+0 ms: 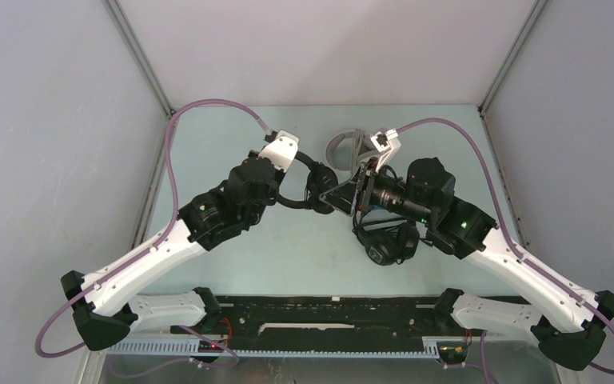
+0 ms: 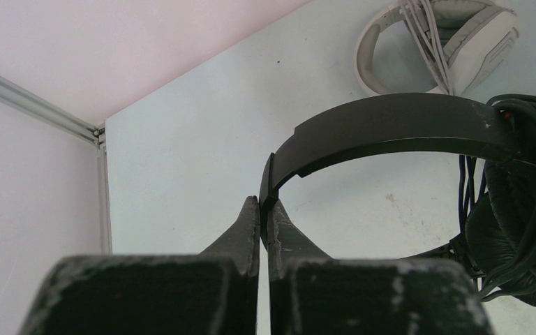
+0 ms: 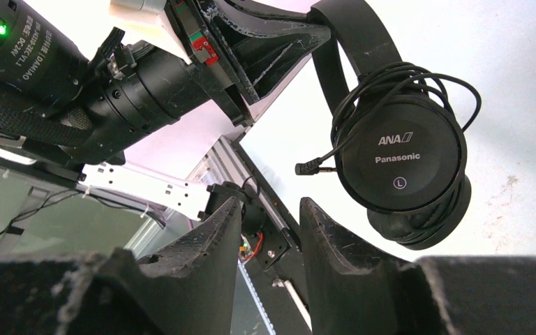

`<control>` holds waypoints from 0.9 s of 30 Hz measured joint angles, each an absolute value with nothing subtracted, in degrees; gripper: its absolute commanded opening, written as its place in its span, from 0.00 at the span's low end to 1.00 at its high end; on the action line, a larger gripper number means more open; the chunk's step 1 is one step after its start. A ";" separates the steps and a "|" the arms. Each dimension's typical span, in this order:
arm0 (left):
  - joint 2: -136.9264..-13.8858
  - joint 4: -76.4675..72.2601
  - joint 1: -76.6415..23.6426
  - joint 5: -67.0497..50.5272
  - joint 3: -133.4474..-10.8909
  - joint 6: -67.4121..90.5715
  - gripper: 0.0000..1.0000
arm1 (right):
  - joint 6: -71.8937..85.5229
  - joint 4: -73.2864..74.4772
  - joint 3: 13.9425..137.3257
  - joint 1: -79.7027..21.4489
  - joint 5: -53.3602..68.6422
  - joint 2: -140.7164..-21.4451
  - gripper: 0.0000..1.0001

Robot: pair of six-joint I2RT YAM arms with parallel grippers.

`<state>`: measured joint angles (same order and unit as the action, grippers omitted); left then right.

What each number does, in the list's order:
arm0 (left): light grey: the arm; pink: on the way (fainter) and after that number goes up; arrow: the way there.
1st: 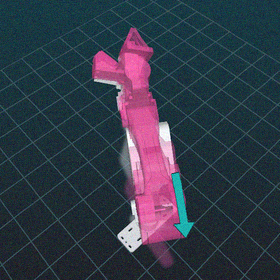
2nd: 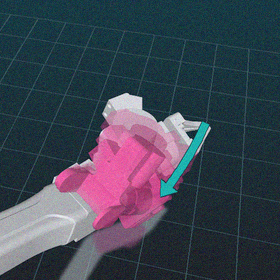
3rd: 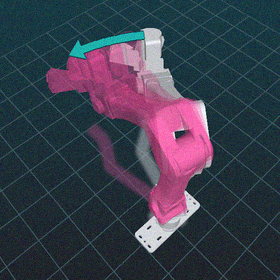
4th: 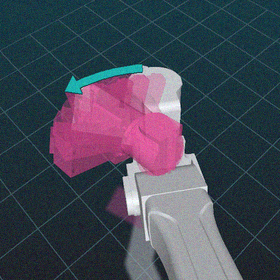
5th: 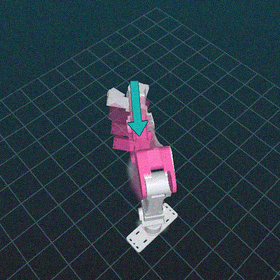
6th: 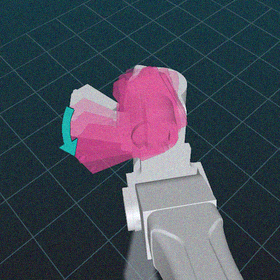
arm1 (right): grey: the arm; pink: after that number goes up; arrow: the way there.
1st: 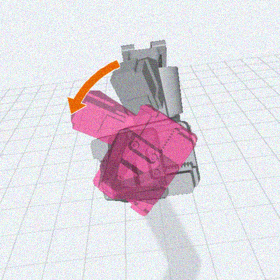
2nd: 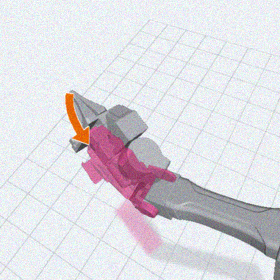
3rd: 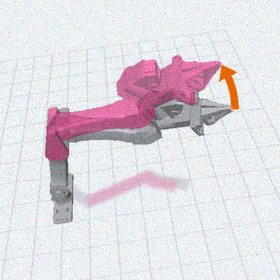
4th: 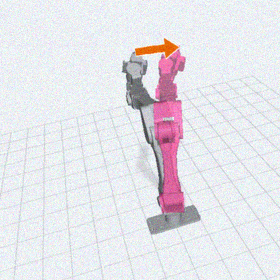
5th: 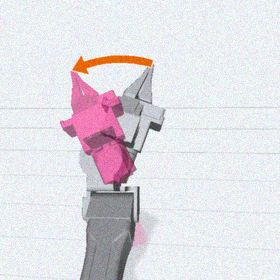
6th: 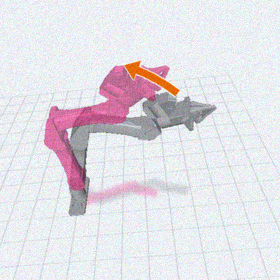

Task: Wrap the headphones
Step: Wrap the headphones cable around the headphones.

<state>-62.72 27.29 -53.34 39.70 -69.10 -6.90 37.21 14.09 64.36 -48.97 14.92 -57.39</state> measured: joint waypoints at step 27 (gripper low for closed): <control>-62.72 27.66 -53.34 40.38 -69.10 -6.85 0.00 | 44.21 11.05 66.59 -51.75 -0.10 -64.38 0.34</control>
<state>-62.72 27.66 -53.34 40.38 -69.10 -6.85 44.21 11.05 66.59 -51.75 -0.10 -64.38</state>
